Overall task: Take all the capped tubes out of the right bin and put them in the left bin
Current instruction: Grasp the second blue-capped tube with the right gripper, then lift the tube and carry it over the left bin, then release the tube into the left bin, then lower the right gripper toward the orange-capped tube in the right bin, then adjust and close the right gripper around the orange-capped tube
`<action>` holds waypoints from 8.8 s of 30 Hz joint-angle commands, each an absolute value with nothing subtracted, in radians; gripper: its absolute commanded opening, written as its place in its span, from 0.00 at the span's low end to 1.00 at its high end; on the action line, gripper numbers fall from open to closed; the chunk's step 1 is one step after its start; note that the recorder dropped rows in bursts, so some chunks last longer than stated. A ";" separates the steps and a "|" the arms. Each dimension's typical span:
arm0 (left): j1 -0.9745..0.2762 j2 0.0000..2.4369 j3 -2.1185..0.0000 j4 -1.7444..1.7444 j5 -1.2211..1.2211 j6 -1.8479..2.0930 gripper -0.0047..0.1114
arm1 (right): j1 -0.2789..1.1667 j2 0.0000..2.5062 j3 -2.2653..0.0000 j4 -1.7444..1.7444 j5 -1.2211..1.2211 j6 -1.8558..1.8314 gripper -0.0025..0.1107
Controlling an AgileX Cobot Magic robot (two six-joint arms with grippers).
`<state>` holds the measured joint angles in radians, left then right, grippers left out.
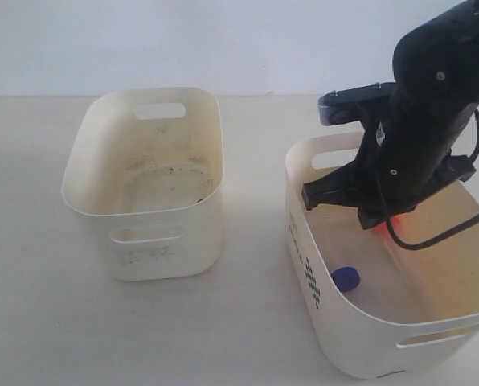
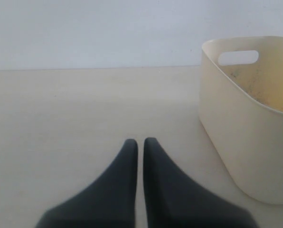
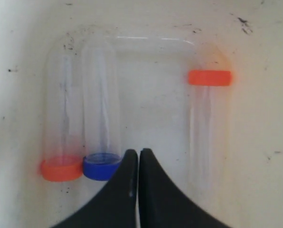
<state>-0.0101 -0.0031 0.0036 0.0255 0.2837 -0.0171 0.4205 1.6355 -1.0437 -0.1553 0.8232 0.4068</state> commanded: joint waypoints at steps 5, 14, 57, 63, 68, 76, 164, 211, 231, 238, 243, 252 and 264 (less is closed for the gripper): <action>-0.010 0.000 0.000 0.019 0.281 -0.026 0.08 | 0.416 1.677 -0.977 -0.141 0.747 0.400 0.02; -0.010 0.000 0.000 0.019 0.281 -0.026 0.08 | 0.416 1.700 -0.966 -0.129 0.713 0.400 0.13; -0.010 0.000 0.000 0.019 0.276 -0.026 0.08 | 0.418 1.893 -0.966 -0.086 0.710 0.409 0.34; -0.010 0.000 0.000 0.019 0.276 -0.026 0.08 | 0.418 1.894 -0.966 -0.091 0.727 0.409 0.02; -0.010 0.000 0.000 0.019 0.276 -0.026 0.08 | 0.418 1.857 -0.968 -0.092 0.736 0.409 0.02; -0.010 0.000 0.000 0.019 0.276 -0.026 0.08 | 0.418 1.668 -0.968 -0.108 0.703 0.409 0.02; -0.010 0.000 0.000 0.019 0.280 -0.026 0.08 | 0.474 1.429 -1.369 -0.150 1.221 0.154 0.22; -0.010 0.000 0.000 0.019 0.278 -0.026 0.08 | 0.467 1.710 -1.137 -0.258 1.072 0.559 0.28; -0.010 0.000 0.000 0.019 0.276 -0.026 0.08 | 0.521 1.788 -1.137 -0.424 1.074 0.648 0.28; -0.010 0.000 0.000 0.019 0.278 -0.026 0.08 | 0.521 1.788 -1.129 -0.395 1.043 0.651 0.28; -0.010 0.000 0.000 0.019 0.278 -0.026 0.08 | 0.521 1.788 -1.080 -0.390 0.974 0.655 0.28; -0.010 0.000 0.000 0.019 0.278 -0.026 0.08 | 0.521 1.790 -1.066 -0.398 0.949 0.670 0.43; -0.010 0.000 0.000 0.019 0.276 -0.026 0.08 | 0.521 1.828 -1.066 -0.425 0.953 0.672 0.50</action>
